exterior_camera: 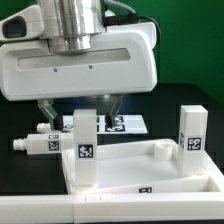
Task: Assemble desk
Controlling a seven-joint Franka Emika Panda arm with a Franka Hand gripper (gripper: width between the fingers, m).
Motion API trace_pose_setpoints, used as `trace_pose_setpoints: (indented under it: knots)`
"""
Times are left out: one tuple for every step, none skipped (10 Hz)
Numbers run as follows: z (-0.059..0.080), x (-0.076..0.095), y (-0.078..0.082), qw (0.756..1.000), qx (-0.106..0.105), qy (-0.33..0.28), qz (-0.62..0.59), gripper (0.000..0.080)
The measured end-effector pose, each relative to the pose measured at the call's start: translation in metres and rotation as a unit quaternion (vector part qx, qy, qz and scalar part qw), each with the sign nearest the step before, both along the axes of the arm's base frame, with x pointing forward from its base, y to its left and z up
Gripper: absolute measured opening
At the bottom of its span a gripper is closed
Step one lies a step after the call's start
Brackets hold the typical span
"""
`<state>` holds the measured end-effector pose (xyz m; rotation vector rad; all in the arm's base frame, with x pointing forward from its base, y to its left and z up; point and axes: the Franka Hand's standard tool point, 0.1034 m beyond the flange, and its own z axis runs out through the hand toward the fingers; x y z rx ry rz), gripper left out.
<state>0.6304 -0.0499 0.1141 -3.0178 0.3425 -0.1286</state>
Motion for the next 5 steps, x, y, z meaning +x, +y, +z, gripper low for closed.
trace_pose_setpoints:
  knots:
    - [-0.0001,0.0,0.0005,0.999,0.004,0.003,-0.037,0.0362]
    - [-0.0002,0.0,0.0006,0.997,0.008,0.007,-0.079,0.0362]
    - [-0.0006,-0.0005,-0.0017,0.993,0.011,0.011,-0.12,0.0285]
    - [-0.0007,-0.0002,-0.0011,0.984,0.011,0.017,-0.18,0.0285]
    - [-0.0004,-0.0003,-0.0006,0.963,0.017,0.028,-0.267,0.0285]
